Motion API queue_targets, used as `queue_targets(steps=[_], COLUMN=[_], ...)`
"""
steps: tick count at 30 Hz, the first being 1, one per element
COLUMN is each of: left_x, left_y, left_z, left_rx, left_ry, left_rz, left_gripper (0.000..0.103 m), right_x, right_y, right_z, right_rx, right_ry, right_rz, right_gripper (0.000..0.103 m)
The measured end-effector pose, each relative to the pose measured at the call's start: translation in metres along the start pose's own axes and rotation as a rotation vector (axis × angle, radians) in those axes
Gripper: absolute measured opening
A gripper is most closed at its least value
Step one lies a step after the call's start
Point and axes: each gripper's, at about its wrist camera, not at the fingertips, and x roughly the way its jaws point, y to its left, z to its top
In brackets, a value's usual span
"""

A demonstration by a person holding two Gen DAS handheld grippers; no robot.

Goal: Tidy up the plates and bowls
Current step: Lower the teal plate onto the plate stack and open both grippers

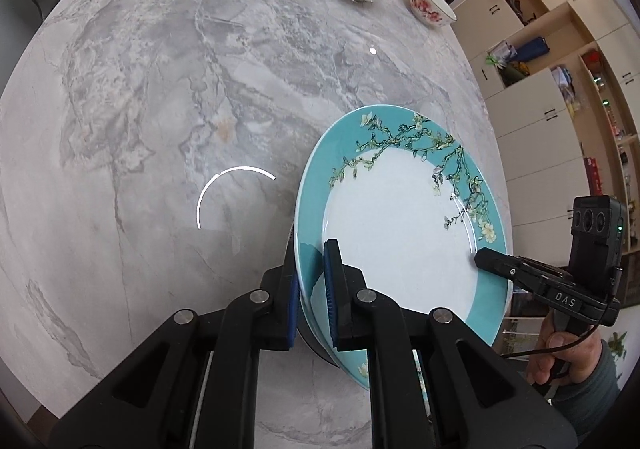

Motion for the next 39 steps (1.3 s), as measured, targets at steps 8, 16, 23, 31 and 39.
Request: queue_targets(steps=[8,16,23,31,39], left_x=[0.010,0.025,0.035,0.037,0.039], left_y=[-0.007,-0.013,-0.010,-0.012,-0.013], left_z=[-0.004,-0.005,-0.006,-0.010,-0.011], left_rx=[0.036,0.053,0.051,0.047,0.054], left_ry=[0.004,0.026,0.038,0.037,0.036], left_rz=[0.007,0.024,0.029,0.026,0.028], left_gripper=[0.009,0.010,0.010,0.010,0.013], right_x=[-0.002,0.003,0.007,0.010,0.013], right_y=[-0.011,-0.021,-0.024,-0.008,-0.009], right_z=[-0.012,-0.014,-0.017,-0.016,-0.022], right_rx=[0.013,-0.005,-0.032,-0.140,-0.135], right_ry=[-0.009,0.003,0.003,0.028,0.023], right_rz=[-0.018,-0.047,-0.062,-0.171,-0.207], right_gripper=[0.012,0.013,0.013,0.022,0.030])
